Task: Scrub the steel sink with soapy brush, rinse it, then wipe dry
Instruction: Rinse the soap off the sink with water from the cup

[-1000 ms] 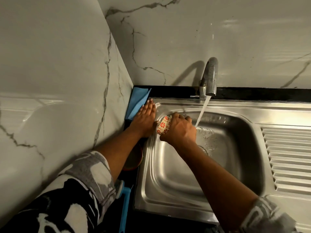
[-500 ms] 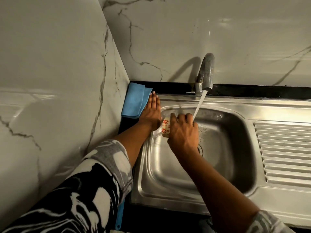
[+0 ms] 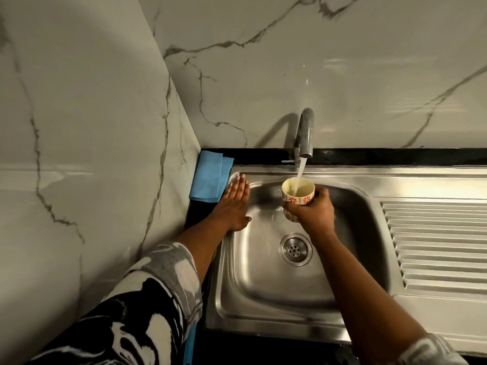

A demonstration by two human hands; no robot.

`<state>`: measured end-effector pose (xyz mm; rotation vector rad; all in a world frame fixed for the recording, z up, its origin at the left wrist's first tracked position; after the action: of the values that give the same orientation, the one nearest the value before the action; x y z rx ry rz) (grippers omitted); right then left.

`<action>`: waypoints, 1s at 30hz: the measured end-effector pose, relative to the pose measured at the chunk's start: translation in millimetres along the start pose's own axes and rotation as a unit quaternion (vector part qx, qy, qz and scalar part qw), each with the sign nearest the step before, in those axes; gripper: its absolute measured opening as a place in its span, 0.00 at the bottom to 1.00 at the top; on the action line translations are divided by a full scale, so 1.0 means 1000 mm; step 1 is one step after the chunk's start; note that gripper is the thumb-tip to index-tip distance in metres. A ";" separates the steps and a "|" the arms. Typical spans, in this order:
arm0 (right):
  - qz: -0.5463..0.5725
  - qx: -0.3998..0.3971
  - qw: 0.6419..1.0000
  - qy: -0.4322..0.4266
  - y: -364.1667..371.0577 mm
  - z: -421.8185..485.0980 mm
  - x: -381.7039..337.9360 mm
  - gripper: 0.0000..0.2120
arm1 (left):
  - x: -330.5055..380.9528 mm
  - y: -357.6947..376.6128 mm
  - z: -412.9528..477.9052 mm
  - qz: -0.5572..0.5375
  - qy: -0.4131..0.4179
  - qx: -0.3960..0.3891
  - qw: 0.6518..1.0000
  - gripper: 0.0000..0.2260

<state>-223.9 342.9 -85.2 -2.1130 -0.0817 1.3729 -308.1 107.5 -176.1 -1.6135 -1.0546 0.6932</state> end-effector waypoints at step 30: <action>0.050 -0.090 0.991 -0.089 -0.008 0.031 0.006 0.44 | 0.002 -0.013 0.008 -0.179 -0.113 0.026 0.977 0.63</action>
<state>-245.0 365.5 -94.2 -2.1592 -0.1817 1.6683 -318.1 113.5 -165.5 -1.2728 -1.4369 0.6630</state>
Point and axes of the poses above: each hand's wrist, its own z-axis towards the middle knuckle, its own y-axis out of the palm, x = y × z, the point moved 4 cm from there along z, towards the middle knuckle, and after that the axes turned 5 degrees about -z, right-handed, at the moved point
